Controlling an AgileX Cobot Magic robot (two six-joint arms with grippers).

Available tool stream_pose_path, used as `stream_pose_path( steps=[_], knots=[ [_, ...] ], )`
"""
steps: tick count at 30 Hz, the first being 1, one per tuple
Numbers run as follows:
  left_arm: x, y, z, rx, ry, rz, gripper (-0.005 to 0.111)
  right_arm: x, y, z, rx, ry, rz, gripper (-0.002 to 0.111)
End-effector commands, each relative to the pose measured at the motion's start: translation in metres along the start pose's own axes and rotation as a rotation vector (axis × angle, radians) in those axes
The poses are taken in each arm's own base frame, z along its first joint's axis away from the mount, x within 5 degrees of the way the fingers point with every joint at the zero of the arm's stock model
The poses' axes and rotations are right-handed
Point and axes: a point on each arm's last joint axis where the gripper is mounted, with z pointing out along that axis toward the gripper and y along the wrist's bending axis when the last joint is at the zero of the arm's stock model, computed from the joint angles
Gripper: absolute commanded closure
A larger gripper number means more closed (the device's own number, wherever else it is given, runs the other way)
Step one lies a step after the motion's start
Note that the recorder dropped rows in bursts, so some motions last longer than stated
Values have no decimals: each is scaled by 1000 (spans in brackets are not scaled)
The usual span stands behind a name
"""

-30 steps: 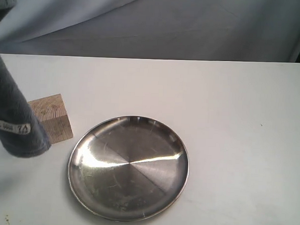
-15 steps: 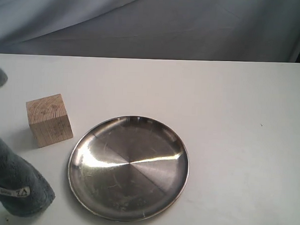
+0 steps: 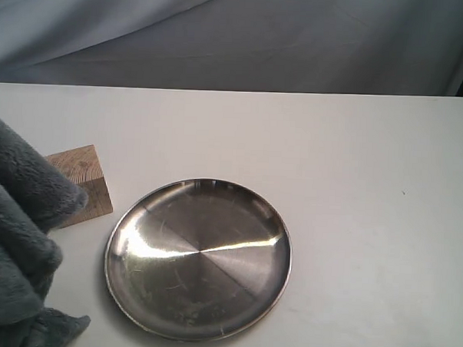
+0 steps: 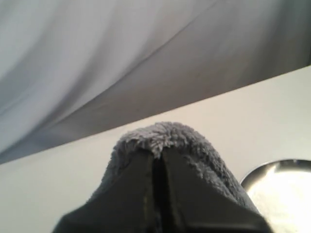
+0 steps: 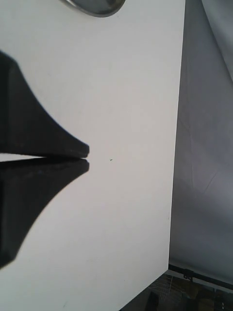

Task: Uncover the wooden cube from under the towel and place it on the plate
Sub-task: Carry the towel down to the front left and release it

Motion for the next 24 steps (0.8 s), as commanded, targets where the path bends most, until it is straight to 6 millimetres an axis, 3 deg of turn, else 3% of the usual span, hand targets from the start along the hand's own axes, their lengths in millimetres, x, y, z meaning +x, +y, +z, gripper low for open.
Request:
stream_pose_path(
  steps=[1,9,17,24],
  knots=[
    [27,-3,19,-13,20,-24,107,1,0,0,-2,-4,7,108],
    [68,-9,31,17,215,-27,107,1,0,0,-2,-4,7,108],
    [90,7,31,-195,346,-78,107,1,0,0,-2,-4,7,108],
    [123,-5,40,-145,411,-160,107,1,0,0,-2,-4,7,108]
  ],
)
